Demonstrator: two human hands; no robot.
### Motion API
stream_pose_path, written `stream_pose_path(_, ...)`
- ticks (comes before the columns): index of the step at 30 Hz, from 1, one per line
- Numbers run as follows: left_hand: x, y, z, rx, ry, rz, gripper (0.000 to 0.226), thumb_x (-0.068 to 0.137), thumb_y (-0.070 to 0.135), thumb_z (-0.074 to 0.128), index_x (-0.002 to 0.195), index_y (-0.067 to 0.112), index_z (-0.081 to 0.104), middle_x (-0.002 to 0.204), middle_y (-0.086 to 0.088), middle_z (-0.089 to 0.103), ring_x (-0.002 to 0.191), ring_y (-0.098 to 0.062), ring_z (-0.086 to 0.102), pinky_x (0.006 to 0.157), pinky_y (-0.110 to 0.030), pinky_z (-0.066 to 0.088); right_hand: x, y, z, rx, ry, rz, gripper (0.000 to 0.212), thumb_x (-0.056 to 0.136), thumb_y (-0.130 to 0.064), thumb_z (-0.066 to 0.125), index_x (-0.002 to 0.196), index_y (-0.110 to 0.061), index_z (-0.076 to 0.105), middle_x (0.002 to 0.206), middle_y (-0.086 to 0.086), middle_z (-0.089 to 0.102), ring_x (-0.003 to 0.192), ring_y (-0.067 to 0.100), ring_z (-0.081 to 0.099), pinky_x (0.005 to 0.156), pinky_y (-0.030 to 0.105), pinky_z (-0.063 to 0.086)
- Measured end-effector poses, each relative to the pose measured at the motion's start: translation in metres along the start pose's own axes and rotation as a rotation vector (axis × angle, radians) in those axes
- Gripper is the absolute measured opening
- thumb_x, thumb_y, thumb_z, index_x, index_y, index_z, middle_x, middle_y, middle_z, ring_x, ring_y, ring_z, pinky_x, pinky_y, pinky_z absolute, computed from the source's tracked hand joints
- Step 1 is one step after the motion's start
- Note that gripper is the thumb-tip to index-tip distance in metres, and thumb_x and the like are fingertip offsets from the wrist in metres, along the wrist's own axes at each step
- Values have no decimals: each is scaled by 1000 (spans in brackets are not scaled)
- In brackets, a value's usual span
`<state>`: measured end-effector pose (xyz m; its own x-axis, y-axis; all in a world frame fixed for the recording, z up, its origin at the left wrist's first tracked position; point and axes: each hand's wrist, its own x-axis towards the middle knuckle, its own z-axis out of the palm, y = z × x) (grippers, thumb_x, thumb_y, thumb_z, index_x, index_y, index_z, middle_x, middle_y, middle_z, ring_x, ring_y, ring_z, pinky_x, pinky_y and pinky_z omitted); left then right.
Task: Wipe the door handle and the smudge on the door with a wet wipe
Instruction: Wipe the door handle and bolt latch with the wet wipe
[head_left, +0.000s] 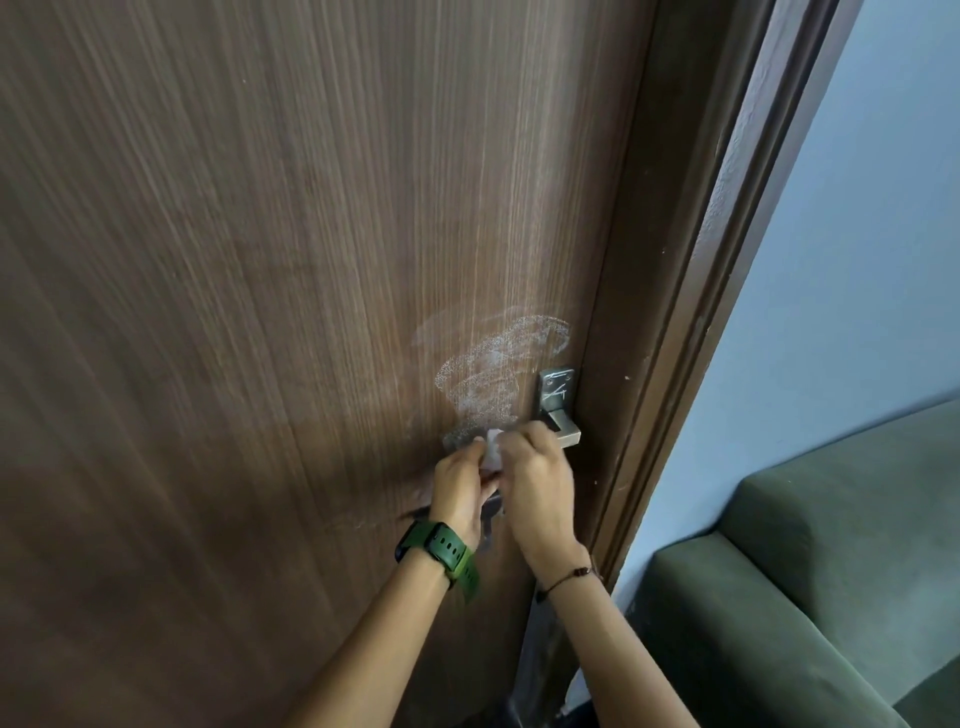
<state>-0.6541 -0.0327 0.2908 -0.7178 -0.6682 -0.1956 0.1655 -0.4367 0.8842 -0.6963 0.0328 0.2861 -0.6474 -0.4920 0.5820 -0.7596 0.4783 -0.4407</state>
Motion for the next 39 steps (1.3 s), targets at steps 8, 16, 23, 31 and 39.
stream_pose_path(8, 7, 3, 1, 353, -40, 188, 17, 83, 7, 62, 81, 23, 69, 85, -5, 71, 81, -19, 66, 73, -33, 56, 10, 15, -14, -15, -4, -36, 12, 73, 10, 66, 79, 0, 70, 78, 15, 57, 75, 32, 53, 56, 35, 45)
stream_pose_path(16, 12, 8, 1, 597, 31, 348, 27, 81, 5, 60, 67, 28, 65, 75, 7, 67, 72, -10, 62, 65, -26, 51, 16, 21, -22, -77, 58, 114, 11, 80, 5, 60, 86, 2, 69, 86, 17, 59, 81, 33, 55, 62, 31, 41)
stream_pose_path(23, 10, 15, -11, 491, 39, 268, 40, 83, -6, 50, 69, 27, 67, 82, 1, 71, 83, -16, 66, 67, -24, 52, 14, 35, -24, -49, 33, 80, 17, 77, 11, 56, 87, 3, 67, 89, 17, 57, 84, 33, 54, 68, 38, 48)
stream_pose_path(31, 5, 16, -12, 475, 40, 252, 37, 81, -11, 48, 74, 18, 70, 80, -1, 70, 71, -12, 63, 64, -21, 52, -4, 25, -7, 11, 101, -4, 9, 74, 10, 62, 78, 2, 63, 80, 14, 53, 70, 28, 52, 54, 30, 39)
stream_pose_path(39, 5, 7, -11, 528, 94, 264, 36, 82, -7, 47, 79, 17, 73, 83, -4, 71, 74, -15, 65, 66, -20, 54, -26, -4, 30, 328, 293, 249, 15, 75, 11, 63, 71, -3, 59, 85, 5, 51, 70, 16, 51, 56, 21, 37)
